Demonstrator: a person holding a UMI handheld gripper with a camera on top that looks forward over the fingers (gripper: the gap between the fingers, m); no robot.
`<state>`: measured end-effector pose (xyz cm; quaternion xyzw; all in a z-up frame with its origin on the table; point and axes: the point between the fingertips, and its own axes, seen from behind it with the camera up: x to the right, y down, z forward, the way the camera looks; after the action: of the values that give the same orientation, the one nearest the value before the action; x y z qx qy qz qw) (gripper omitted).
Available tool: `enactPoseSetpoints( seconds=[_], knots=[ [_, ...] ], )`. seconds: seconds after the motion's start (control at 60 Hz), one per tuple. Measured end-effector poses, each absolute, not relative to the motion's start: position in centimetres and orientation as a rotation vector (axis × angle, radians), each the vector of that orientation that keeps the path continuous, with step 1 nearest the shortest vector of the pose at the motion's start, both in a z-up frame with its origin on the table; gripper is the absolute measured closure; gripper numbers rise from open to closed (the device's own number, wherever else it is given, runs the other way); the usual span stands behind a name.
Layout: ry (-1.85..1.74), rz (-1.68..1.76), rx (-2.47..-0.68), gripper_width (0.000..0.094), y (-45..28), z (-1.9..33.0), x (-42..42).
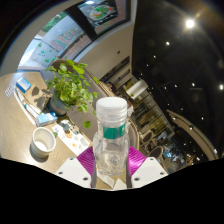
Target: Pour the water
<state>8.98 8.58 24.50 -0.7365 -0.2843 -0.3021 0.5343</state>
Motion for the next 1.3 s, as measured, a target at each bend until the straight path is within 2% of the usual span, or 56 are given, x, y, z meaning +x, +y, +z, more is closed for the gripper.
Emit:
enactPoseSetpoints(
  seconds=[0.133,0.283,0.467,0.6,0.683,0.85,0.9,0.967,1.017,1.083,1.3],
  knots=[
    [-0.385,-0.370,-1.891,0.0537,7.9,20.4,10.9],
    [-0.177,-0.098,-2.017,0.0538,7.7,13.5,11.9],
    [-0.135,-0.008,-2.089,0.0538,7.8,6.0,11.8],
    [-0.115,0.029,-2.124,0.0534,7.8,2.4,11.9],
    [-0.103,0.038,-2.086,0.0522,7.8,2.5,11.9],
    [-0.084,0.046,-2.084,0.0442,7.6,1.9,11.9],
    [-0.071,0.044,-2.146,0.0336,7.0,1.0,12.0],
    [-0.022,0.064,-2.183,0.0061,5.8,1.0,12.3],
    [0.007,0.058,-2.200,0.0112,4.8,1.6,12.7],
    [0.013,0.024,-2.212,0.0069,3.2,3.2,13.2],
    [0.050,-0.041,-2.259,0.0078,-5.9,11.4,12.7]
  ],
)
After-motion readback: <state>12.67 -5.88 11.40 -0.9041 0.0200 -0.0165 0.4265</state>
